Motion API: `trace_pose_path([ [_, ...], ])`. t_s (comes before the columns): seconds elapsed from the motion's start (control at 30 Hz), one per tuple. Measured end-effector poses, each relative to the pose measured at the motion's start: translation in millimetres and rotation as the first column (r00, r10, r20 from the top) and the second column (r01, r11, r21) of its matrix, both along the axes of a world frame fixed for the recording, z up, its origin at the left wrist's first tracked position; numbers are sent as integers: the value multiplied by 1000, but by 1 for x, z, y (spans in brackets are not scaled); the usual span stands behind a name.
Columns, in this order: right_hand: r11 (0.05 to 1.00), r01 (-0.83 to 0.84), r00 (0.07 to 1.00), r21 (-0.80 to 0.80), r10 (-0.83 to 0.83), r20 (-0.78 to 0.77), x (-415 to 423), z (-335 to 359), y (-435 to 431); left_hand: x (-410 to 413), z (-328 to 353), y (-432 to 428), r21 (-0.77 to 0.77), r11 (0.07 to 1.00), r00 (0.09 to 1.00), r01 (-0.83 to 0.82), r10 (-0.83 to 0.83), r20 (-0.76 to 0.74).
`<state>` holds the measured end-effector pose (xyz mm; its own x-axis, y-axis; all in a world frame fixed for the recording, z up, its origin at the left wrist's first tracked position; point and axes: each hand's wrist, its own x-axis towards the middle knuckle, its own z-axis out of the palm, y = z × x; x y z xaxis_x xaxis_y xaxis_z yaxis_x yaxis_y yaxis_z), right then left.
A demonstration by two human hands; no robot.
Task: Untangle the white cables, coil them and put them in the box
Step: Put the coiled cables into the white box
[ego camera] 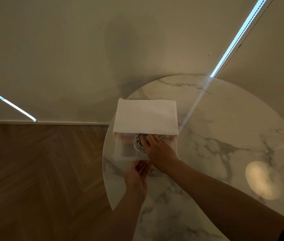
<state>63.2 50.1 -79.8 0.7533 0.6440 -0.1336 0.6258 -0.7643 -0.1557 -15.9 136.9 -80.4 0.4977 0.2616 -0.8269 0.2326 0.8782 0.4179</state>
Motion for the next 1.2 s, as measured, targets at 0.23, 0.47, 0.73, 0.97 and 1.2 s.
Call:
trace_pose_path([
  [0.23, 999, 40, 999, -9, -40, 26, 4, 8, 6, 8, 3, 2, 14, 999, 998, 33, -34, 45],
  [0.47, 985, 82, 995, 149, -88, 37, 2, 8, 2, 16, 2, 5, 9, 999, 997, 40, -40, 69],
  [0.73, 991, -9, 982, 135, -16, 189, 8, -6, -6, 18, 4, 3, 10, 1000, 997, 29, -30, 65],
  [0.97, 994, 55, 971, 91, -74, 227, 6, 5, 3, 20, 5, 3, 50, 997, 997, 51, -53, 52],
  [1.2, 994, 96, 986, 57, -103, 128, 8, 8, 6, 28, 9, 5, 56, 996, 995, 64, -68, 77],
])
